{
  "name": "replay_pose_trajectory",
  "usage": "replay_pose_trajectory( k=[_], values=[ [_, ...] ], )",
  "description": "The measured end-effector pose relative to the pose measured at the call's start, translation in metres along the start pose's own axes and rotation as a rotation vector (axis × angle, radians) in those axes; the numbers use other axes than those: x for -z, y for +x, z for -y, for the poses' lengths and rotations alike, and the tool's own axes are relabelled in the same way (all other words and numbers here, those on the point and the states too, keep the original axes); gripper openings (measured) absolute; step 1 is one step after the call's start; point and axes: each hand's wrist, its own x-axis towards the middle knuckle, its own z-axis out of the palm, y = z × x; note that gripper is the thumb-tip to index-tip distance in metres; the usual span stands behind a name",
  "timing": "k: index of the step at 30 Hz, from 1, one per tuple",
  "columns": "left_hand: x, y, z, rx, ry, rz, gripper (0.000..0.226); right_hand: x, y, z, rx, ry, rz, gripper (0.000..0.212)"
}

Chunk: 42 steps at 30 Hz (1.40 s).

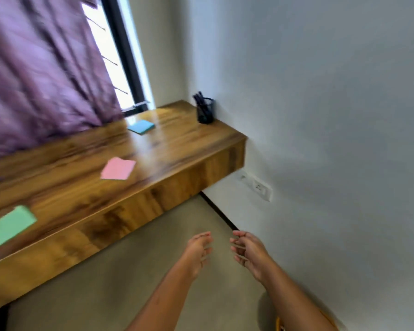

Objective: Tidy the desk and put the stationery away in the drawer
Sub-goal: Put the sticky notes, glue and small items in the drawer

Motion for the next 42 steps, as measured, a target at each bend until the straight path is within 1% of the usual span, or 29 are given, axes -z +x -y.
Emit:
replay_pose_trajectory(
  k=[5, 13, 16, 18, 20, 23, 26, 28, 30, 32, 34, 37, 39, 42],
  values=[
    [0.103, -0.054, 0.005, -0.05, -0.163, -0.206, 0.02, -0.097, -0.03, -0.007, 0.018, -0.198, 0.218, 0.022],
    [0.264, -0.12, 0.019, -0.159, -0.357, -0.503, 0.016, -0.244, -0.077, -0.034, 0.021, -0.484, 0.438, 0.019],
    [0.314, -0.131, 0.024, -0.189, -0.361, -0.596, 0.012, -0.291, -0.083, -0.051, 0.0, -0.556, 0.516, 0.017],
    [0.348, -0.129, 0.027, -0.223, -0.286, -0.682, 0.011, -0.323, -0.082, -0.064, -0.016, -0.581, 0.536, 0.016],
    [0.384, -0.126, 0.029, -0.252, -0.149, -0.751, 0.013, -0.355, -0.077, -0.078, -0.026, -0.574, 0.515, 0.014],
    [0.441, -0.121, 0.027, -0.255, 0.233, -0.913, 0.031, -0.4, -0.072, -0.099, -0.06, -0.557, 0.458, 0.011],
    [0.495, -0.114, 0.018, -0.274, 0.669, -1.001, 0.044, -0.443, -0.061, -0.127, -0.171, -0.519, 0.39, 0.011],
    [0.533, -0.102, 0.013, -0.276, 0.951, -0.98, 0.058, -0.472, -0.049, -0.146, -0.218, -0.459, 0.331, 0.016],
    [0.567, -0.087, 0.009, -0.258, 1.179, -0.878, 0.076, -0.496, -0.036, -0.165, -0.266, -0.367, 0.271, 0.023],
    [0.59, -0.076, 0.003, -0.257, 1.363, -0.742, 0.094, -0.513, -0.028, -0.177, -0.328, -0.269, 0.224, 0.035],
    [0.605, -0.066, -0.005, -0.302, 1.443, -0.632, 0.107, -0.525, -0.021, -0.187, -0.368, -0.164, 0.171, 0.046],
    [0.62, -0.053, -0.012, -0.382, 1.497, -0.538, 0.112, -0.538, -0.015, -0.193, -0.359, 0.002, 0.102, 0.053],
    [0.624, -0.049, -0.014, -0.412, 1.52, -0.513, 0.113, -0.547, -0.009, -0.199, -0.369, 0.124, 0.077, 0.057],
    [0.625, -0.046, -0.011, -0.444, 1.527, -0.528, 0.113, -0.561, 0.0, -0.204, -0.391, 0.347, 0.055, 0.063]
  ],
)
